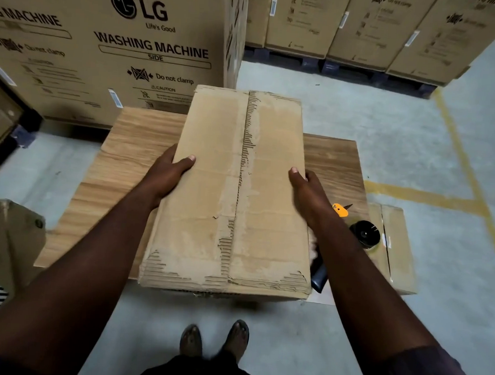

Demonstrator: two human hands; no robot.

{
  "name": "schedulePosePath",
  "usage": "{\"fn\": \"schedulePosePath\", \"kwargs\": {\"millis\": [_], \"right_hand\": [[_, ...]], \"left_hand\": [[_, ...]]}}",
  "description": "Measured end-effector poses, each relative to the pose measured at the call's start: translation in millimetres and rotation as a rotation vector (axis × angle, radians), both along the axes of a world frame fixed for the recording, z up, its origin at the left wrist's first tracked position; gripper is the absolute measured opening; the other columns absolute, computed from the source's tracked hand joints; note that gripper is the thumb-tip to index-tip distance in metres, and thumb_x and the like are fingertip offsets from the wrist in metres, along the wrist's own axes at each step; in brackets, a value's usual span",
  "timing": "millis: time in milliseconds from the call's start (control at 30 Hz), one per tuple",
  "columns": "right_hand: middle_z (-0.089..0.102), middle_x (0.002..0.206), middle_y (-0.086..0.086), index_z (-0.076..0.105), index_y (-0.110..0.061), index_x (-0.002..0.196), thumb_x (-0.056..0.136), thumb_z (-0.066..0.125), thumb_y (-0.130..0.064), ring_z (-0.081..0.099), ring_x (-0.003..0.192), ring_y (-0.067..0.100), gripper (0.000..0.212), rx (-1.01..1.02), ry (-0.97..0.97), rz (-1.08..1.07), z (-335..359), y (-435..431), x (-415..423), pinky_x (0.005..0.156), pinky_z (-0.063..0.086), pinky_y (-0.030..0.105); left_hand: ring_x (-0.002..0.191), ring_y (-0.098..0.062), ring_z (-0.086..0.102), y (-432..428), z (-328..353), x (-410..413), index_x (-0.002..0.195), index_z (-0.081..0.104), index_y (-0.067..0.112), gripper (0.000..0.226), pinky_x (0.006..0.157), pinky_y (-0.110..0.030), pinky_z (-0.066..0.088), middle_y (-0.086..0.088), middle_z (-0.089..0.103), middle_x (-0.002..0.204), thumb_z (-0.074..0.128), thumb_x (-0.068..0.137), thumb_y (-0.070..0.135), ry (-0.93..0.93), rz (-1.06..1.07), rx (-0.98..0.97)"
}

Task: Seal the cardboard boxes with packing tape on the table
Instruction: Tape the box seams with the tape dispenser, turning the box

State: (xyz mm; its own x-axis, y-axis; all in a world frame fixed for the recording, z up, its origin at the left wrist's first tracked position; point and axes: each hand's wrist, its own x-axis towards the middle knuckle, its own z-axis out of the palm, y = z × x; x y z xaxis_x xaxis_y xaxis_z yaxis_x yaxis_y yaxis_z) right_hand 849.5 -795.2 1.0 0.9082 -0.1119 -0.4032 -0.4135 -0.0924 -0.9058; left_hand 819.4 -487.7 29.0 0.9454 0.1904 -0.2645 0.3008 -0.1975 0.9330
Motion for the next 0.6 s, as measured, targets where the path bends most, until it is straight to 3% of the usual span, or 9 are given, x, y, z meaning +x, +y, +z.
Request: {"fn": "schedulePosePath", "kwargs": {"millis": [67, 200, 267, 333, 400, 500, 600], "right_hand": [[0.064, 0.127, 0.003, 0.05, -0.009, 0.138, 0.102, 0.057, -0.036, 0.061, 0.118, 0.021, 0.045, -0.147, -0.067, 0.008, 2.4, 6.8, 1.4, 0.083, 0.044, 0.026], [0.054, 0.143, 0.012, 0.045, -0.005, 0.144, 0.098, 0.057, -0.016, 0.048, 0.131, 0.024, 0.049, -0.6, -0.497, 0.054, 15.5, 11.8, -13.1, 0.104, 0.034, 0.023], [0.046, 0.152, 0.014, 0.045, -0.005, 0.145, 0.096, 0.059, -0.018, 0.04, 0.141, 0.028, 0.053, -0.747, -0.619, 0.248, 15.8, 10.3, -25.0, 0.116, 0.032, 0.034], [0.028, 0.164, 0.011, 0.04, -0.009, 0.149, 0.099, 0.055, -0.034, 0.02, 0.153, 0.029, 0.058, -0.864, -0.562, 0.486, 14.5, 4.9, -42.3, 0.122, 0.024, 0.042], [0.009, 0.17, 0.003, 0.026, -0.013, 0.158, 0.102, 0.046, -0.047, 0.0, 0.157, 0.021, 0.069, -0.936, -0.482, 0.588, 13.2, -1.3, -57.7, 0.123, 0.012, 0.038], [0.007, 0.17, 0.001, 0.023, -0.013, 0.16, 0.103, 0.044, -0.048, -0.004, 0.157, 0.018, 0.071, -0.935, -0.487, 0.541, 15.8, 2.0, -65.5, 0.125, 0.008, 0.035], [0.008, 0.17, -0.001, 0.023, -0.014, 0.16, 0.103, 0.043, -0.049, -0.004, 0.156, 0.015, 0.07, -0.919, -0.453, 0.485, 19.0, 15.9, -68.0, 0.124, 0.01, 0.035]], "left_hand": [[0.116, -0.019, 0.062, 4.9, -7.3, 5.7, 0.14, 0.053, 0.029, 0.045, 0.1, -0.038, 0.05, 0.004, 0.064, 0.13, 0.061, 0.096, 0.038, -0.012, -0.011, 0.151], [0.138, -0.031, 0.042, -9.3, -17.5, -11.0, 0.151, 0.039, 0.01, 0.058, 0.112, -0.038, 0.033, -0.014, 0.044, 0.152, 0.055, 0.099, 0.03, -0.144, -0.041, 0.683], [0.148, -0.031, 0.03, -29.0, -17.4, -46.2, 0.155, 0.033, 0.009, 0.065, 0.12, -0.048, 0.024, -0.014, 0.031, 0.161, 0.047, 0.097, 0.037, -0.197, -0.151, 0.857], [0.151, -0.025, 0.024, -47.7, -18.2, -95.9, 0.155, 0.036, 0.015, 0.066, 0.122, -0.054, 0.015, -0.006, 0.026, 0.164, 0.036, 0.097, 0.046, -0.213, -0.28, 0.92], [0.153, -0.02, 0.019, -57.4, -16.4, -143.6, 0.155, 0.037, 0.02, 0.064, 0.124, -0.052, 0.01, 0.0, 0.024, 0.165, 0.032, 0.099, 0.05, -0.221, -0.368, 0.947], [0.153, -0.017, 0.018, -56.8, -15.9, -178.9, 0.155, 0.036, 0.023, 0.061, 0.123, -0.05, 0.013, 0.004, 0.025, 0.165, 0.034, 0.1, 0.049, -0.236, -0.389, 0.979], [0.149, -0.012, 0.029, -50.1, -12.9, -173.5, 0.147, 0.049, 0.026, 0.055, 0.122, -0.046, 0.019, 0.008, 0.037, 0.159, 0.038, 0.098, 0.048, -0.222, -0.314, 0.939]]}}
